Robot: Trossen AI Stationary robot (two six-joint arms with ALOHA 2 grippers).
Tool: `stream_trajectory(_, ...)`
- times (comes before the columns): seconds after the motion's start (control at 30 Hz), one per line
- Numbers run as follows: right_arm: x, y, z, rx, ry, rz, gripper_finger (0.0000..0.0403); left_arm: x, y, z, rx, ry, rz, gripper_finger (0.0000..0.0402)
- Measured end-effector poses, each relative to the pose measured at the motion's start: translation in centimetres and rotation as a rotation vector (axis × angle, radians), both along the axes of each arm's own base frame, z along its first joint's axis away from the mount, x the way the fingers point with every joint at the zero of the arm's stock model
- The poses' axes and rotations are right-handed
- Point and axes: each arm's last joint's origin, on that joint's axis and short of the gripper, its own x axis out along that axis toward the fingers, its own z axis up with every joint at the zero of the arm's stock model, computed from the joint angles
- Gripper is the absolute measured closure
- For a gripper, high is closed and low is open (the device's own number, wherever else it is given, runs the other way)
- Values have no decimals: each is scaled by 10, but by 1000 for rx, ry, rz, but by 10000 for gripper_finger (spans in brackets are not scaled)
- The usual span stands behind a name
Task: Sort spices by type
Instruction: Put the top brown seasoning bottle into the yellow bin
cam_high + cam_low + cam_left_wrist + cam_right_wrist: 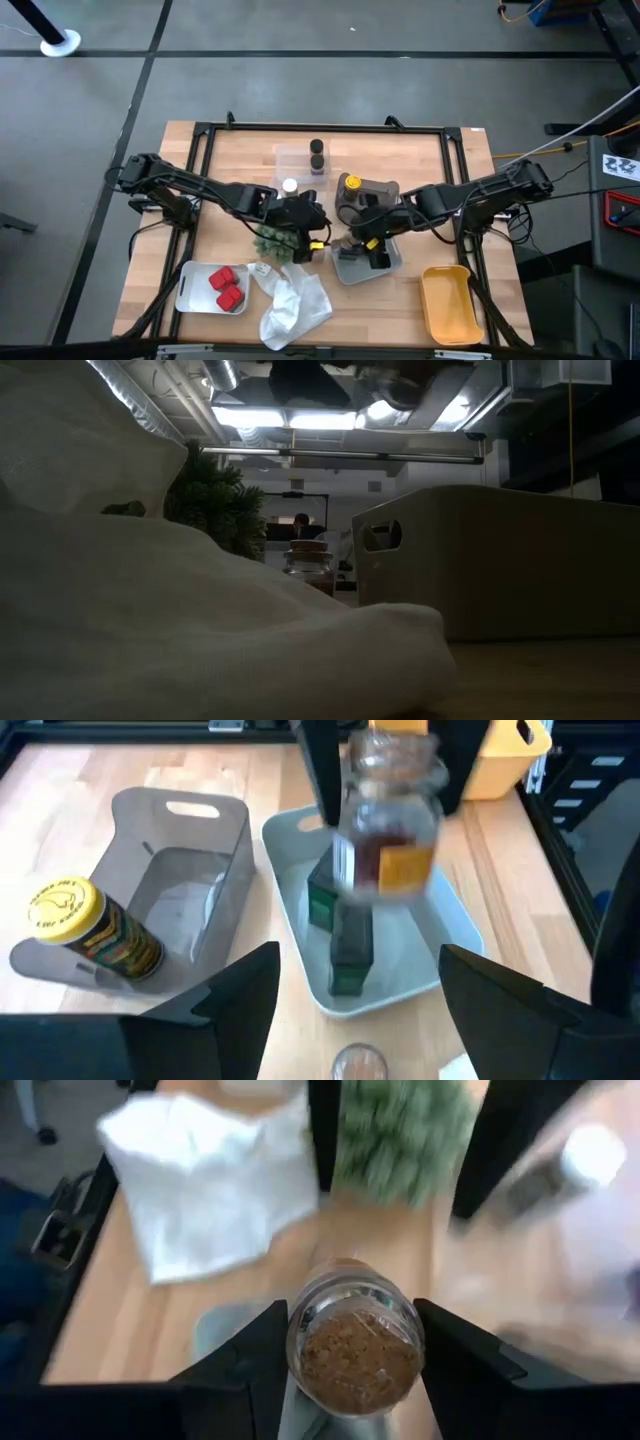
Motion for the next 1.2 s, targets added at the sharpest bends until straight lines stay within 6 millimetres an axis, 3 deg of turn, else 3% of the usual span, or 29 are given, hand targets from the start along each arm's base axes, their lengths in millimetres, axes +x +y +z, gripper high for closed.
stream_trajectory(0.23,-25,11,-6,127,222,-102,219,-5,1,-2,9,51,0,148)
stream_trajectory(0.43,-54,46,-12,158,383,-165,219,-5,1,-2,9,54,0,148)
stream_trajectory(0.77,-121,111,-17,160,438,-438,219,-5,1,-2,-10,52,13,149)
stream_trajectory(0.97,-167,139,-43,199,412,-620,219,-5,1,-2,-34,49,31,149)
stream_trajectory(1.2,-199,143,-73,148,429,-727,219,-4,0,-1,-51,40,43,149)
